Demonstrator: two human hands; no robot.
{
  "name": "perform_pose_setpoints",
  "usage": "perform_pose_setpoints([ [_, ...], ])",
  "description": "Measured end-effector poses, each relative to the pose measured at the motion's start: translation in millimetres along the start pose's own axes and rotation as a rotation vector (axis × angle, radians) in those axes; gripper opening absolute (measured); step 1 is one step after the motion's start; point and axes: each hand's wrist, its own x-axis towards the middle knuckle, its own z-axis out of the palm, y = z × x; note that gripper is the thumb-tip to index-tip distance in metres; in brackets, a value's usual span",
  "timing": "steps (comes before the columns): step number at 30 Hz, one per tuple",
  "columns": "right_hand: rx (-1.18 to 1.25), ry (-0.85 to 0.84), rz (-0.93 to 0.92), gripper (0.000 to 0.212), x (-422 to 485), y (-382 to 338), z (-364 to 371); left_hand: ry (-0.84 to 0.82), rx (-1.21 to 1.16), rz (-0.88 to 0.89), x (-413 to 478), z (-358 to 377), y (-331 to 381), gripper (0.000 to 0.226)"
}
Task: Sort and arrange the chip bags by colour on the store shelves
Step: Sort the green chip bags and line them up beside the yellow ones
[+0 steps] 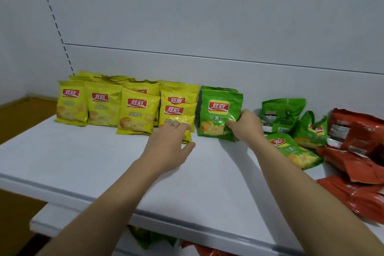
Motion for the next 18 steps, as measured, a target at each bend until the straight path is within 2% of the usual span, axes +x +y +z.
perform_pose_setpoints([
  [7,-0.027,-0.052,-0.036,0.037,-8.0,-3.9,-31.4,-0.007,0.065,0.014,2.0,6.0,20.1,0.048],
  [10,-0.098,-0.11,-0.126,0.059,-18.3,3.1,-68.8,-0.042,0.043,0.047,4.7,12.6,36.7,0.051],
  [14,-0.406,-0.273,-0.237,0.057,-39.9,21.8,-122.2,-0.087,0.037,0.126,12.1,24.2,63.9,0.052],
  [18,-0.749,-0.298,-0.25,0.069,-63.8,48.2,-141.5,-0.121,-0.011,0.2,19.7,42.4,92.8,0.052],
])
